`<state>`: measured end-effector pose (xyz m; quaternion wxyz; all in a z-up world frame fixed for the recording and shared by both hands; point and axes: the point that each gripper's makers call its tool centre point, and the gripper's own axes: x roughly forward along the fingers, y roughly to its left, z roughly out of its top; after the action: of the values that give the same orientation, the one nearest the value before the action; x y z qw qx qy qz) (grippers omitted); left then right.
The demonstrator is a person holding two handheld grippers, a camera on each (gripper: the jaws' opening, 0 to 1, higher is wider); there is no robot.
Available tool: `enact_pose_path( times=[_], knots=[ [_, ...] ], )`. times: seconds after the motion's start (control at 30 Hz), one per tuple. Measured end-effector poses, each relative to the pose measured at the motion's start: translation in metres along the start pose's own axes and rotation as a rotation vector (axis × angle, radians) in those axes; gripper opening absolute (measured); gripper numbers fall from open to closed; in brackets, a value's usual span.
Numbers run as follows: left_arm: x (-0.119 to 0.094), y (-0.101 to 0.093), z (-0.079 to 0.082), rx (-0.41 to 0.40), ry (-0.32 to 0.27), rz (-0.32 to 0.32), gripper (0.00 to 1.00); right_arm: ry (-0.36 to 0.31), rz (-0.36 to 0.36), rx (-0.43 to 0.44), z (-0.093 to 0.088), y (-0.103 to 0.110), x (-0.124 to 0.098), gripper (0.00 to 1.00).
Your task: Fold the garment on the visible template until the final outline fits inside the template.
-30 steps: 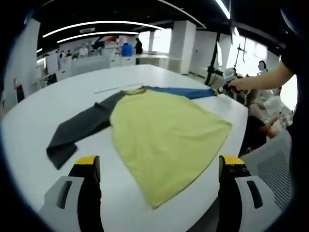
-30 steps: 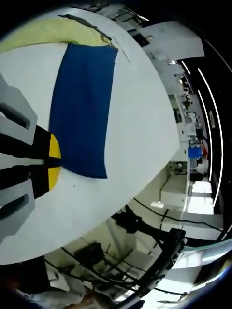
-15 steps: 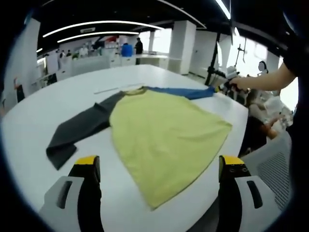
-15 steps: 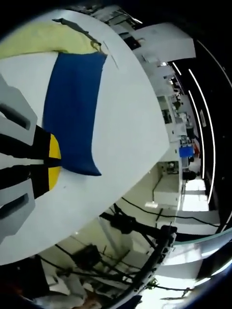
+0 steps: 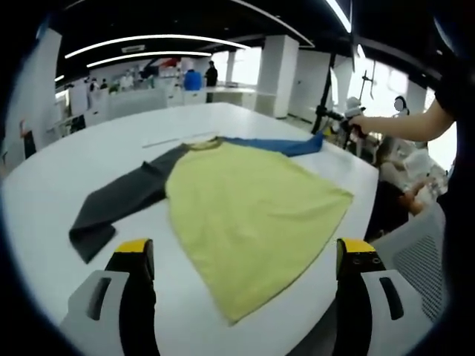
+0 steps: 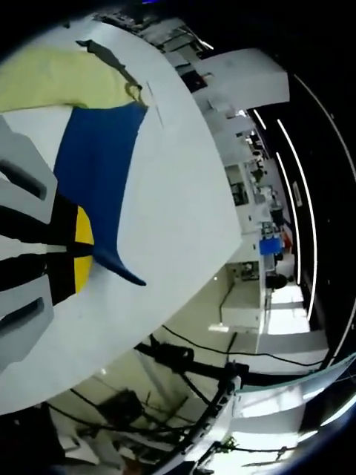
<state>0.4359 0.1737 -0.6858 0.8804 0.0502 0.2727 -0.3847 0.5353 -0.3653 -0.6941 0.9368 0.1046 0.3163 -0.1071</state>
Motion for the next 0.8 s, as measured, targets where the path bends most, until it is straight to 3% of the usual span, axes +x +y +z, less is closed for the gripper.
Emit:
enact_pose_path(
  times=[0.53, 0.8],
  knots=[
    [-0.003, -0.001, 0.000, 0.005, -0.007, -0.003, 0.99, -0.071, 0.104, -0.030, 0.020, 0.057, -0.007, 0.00],
    [-0.004, -0.003, 0.003, 0.004, -0.022, -0.011, 0.99, -0.049, 0.161, -0.068, 0.018, 0.084, -0.007, 0.00]
  ],
)
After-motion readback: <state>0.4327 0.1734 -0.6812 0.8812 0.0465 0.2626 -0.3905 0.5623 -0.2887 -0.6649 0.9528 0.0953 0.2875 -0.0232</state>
